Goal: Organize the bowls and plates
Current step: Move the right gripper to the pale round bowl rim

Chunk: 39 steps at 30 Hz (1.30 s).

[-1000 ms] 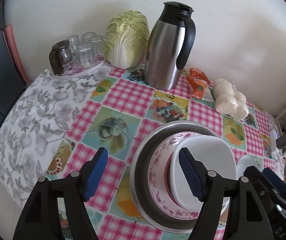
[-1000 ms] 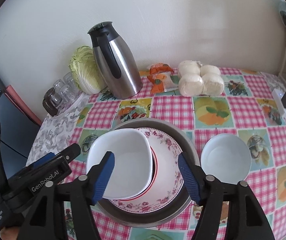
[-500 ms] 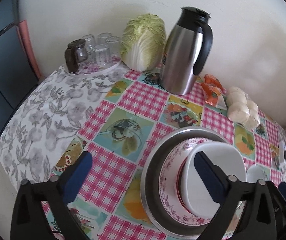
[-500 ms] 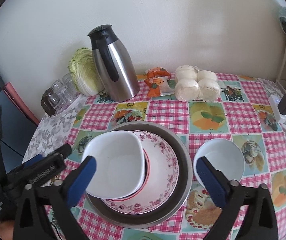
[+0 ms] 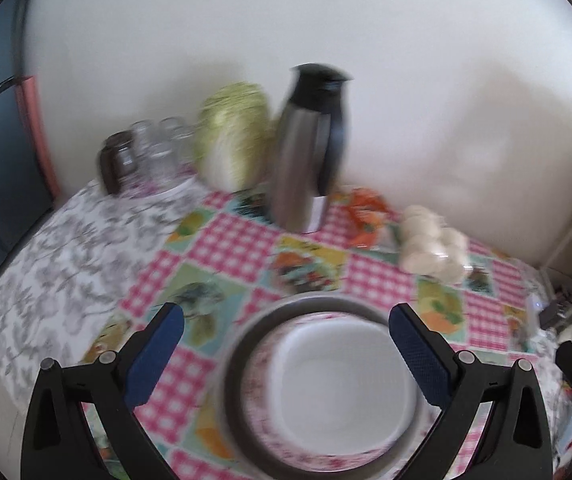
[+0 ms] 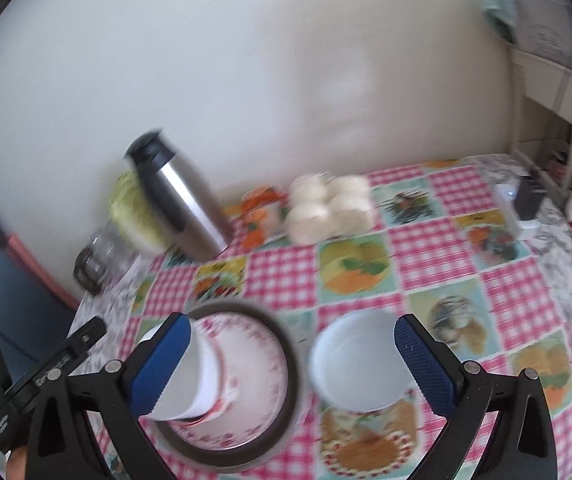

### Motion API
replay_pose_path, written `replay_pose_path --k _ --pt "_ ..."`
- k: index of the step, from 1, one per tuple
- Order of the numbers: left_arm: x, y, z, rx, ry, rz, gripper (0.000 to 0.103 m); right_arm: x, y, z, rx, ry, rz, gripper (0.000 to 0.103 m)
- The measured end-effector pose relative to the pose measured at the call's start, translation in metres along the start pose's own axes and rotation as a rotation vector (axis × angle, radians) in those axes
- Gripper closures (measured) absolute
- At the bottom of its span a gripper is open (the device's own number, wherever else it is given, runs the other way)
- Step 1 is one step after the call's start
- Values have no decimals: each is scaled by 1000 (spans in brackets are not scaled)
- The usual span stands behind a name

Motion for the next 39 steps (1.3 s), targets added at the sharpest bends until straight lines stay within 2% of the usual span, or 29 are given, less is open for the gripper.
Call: replay_pose_path --k 5,11,15,18,23,26,27,29,30,33,39 --pt "-14 47 -4 -71 -27 76 1 -4 55 -12 -68 -3 67 0" --pt "-38 95 3 -119 -74 155 1 -11 101 -20 -102 -5 130 0" --pt "-54 122 12 -123 -97 238 1 -20 122 -16 -102 -15 183 0" --pt "-68 140 22 -116 -111 308 2 -30 135 -7 -138 -40 206 1" --pt "-92 161 40 -124 -154 383 8 -49 139 20 -110 -114 221 15" --pt "-106 172 50 -119 -171 423 10 -59 131 37 -76 -154 216 16" --pt "-110 174 53 -111 -175 435 16 -61 128 42 -65 -165 209 17" --pt "-118 177 62 -96 -193 457 22 -66 120 51 -49 -189 194 28" --pt "-121 176 66 -87 -200 463 23 -69 118 56 -44 -203 193 29" --pt "-126 175 77 -75 -217 469 23 -79 118 67 -34 -236 208 30" --pt "-136 171 100 -66 -265 460 25 -92 115 84 -3 -287 233 38"
Point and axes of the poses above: each gripper's, at about its wrist camera, not at the fingertips, and z roughly the way its jaws point, y to its right, x to its top, the point moved 8 cm from there along z, roughly the way its jaws point, and after that the axes turned 15 degrees about -z, right-handed, at the moved point
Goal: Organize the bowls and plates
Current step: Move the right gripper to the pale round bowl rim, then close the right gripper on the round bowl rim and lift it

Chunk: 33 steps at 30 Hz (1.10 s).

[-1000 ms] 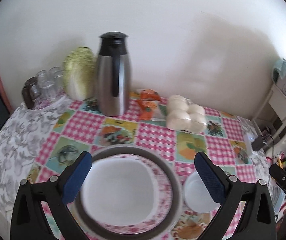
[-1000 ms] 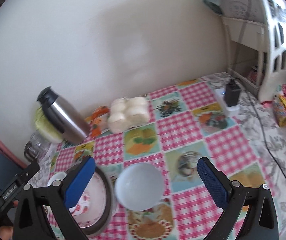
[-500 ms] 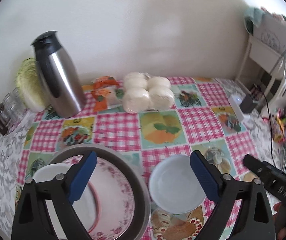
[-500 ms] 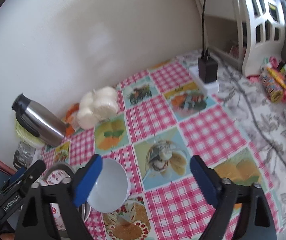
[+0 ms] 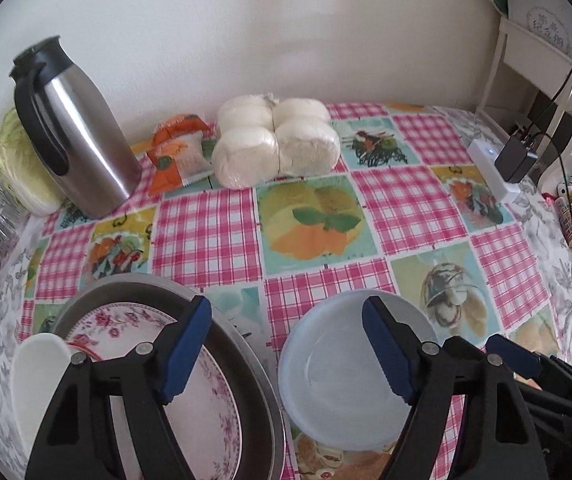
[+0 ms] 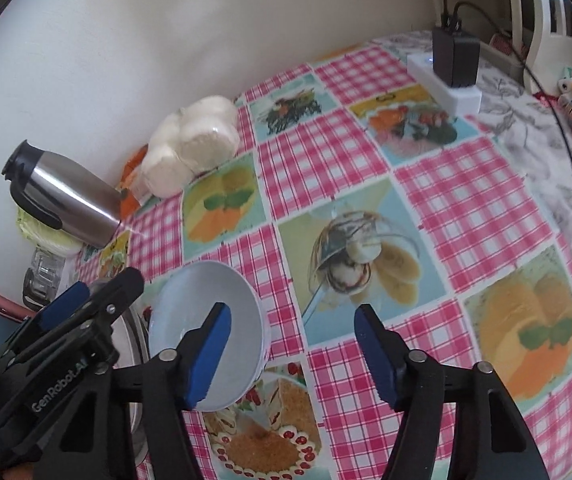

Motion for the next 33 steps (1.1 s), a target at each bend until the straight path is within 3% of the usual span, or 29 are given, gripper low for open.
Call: replay_pose_path --k 10,13,15,20,26,33 --pt "-7 -1 19 -20 -54 -5 28 -9 -13 27 31 -68 -18 49" --pt "-11 0 23 -20 -70 5 30 -13 -21 35 32 -90 -42 56" --pt "-12 -1 26 -23 -83 3 38 -16 -23 40 28 -106 -53 62" --pt "-13 -3 27 -30 -90 -3 39 -20 -21 48 10 -126 -51 69" --pt "-14 2 26 -46 -98 7 40 -19 -7 44 -13 -110 -15 70" --pt "-25 12 35 -63 -144 23 50 -20 8 40 -28 -102 26 70"
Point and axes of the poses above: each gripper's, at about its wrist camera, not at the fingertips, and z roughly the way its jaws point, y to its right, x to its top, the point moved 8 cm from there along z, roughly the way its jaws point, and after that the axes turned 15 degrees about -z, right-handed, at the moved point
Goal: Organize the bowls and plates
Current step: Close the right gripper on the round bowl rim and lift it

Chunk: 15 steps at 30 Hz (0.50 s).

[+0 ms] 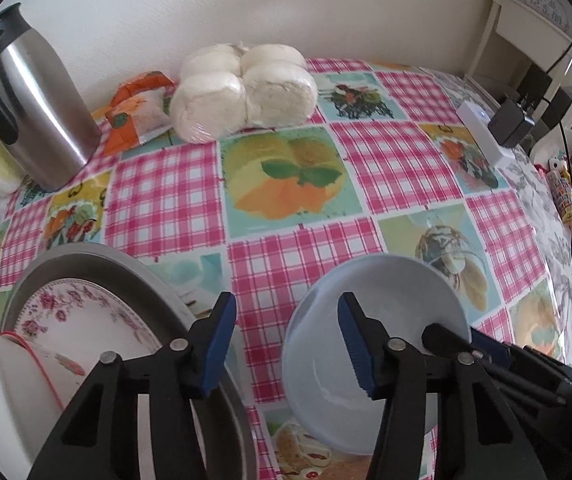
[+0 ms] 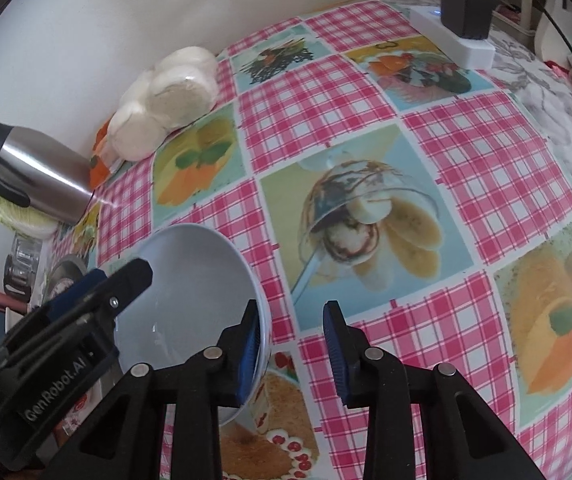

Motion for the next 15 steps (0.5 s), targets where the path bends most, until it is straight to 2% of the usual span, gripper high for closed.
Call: replay_pose_path --k 2,9,15 --pt "-3 2 3 -10 -15 -1 54 -1 7 -3 -10 4 17 70" --pt "-15 8 16 -48 -82 -13 83 -3 17 -5 1 9 52 70" --pt "-19 8 19 -83 -105 -45 88 -4 13 -2 0 6 48 70"
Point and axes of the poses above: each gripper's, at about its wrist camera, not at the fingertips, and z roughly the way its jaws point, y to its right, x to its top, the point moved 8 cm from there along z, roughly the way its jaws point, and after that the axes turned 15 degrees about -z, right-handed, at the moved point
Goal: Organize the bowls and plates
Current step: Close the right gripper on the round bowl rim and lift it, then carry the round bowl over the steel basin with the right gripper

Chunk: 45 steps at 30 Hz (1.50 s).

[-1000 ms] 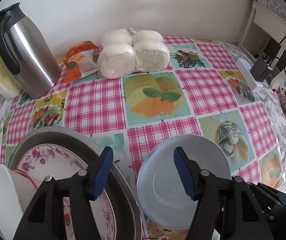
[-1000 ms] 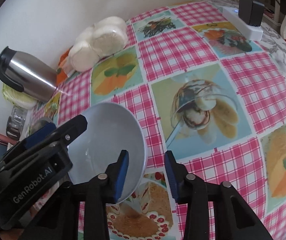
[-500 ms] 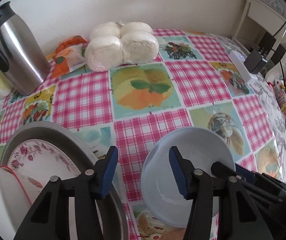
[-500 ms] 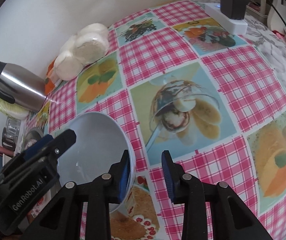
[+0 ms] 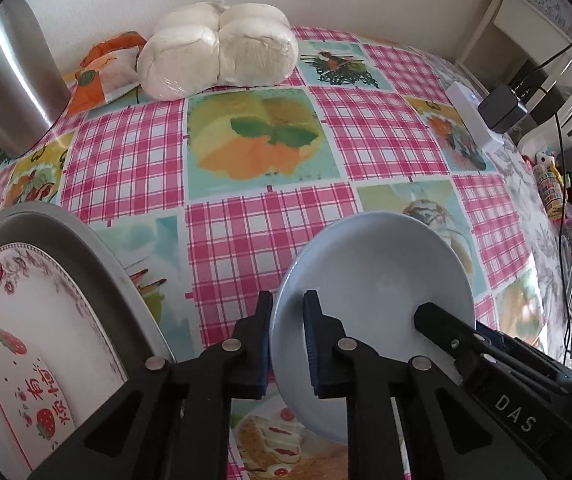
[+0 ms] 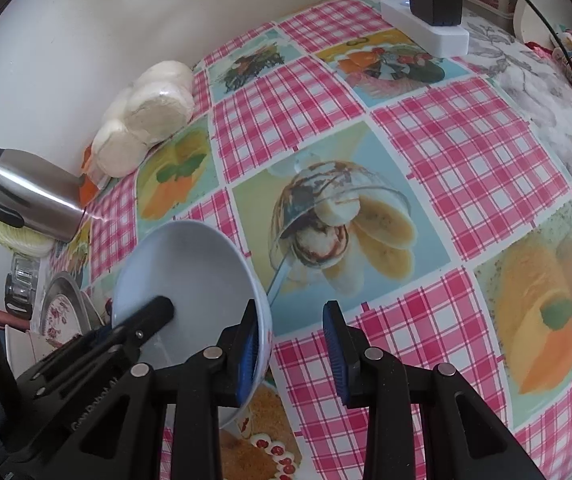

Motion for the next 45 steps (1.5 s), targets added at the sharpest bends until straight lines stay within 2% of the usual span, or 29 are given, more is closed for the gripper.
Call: replay_pose_path --k 4,7,11,16,28,34,45 --pt "0 -2 -3 -34 -11 -24 92 -3 -5 1 23 -6 -6 81" --pt "1 -2 -7 -33 -5 -23 93 -7 -14 7 74 -27 -5 89" --pt "2 -4 -13 -44 -7 -31 93 -8 -16 5 50 -31 -12 89" --pt "10 -1 -36 -60 38 -31 93 -6 -19 -3 75 -20 4 89" --pt "39 -6 -139 -169 236 -59 93 35 -67 -105 88 205 -77 89" --pt "41 -31 -181 -185 318 -94 93 43 -103 -139 108 283 -137 88" --pt "30 -107 -212 -210 350 -249 93 31 -177 -145 182 291 -237 88"
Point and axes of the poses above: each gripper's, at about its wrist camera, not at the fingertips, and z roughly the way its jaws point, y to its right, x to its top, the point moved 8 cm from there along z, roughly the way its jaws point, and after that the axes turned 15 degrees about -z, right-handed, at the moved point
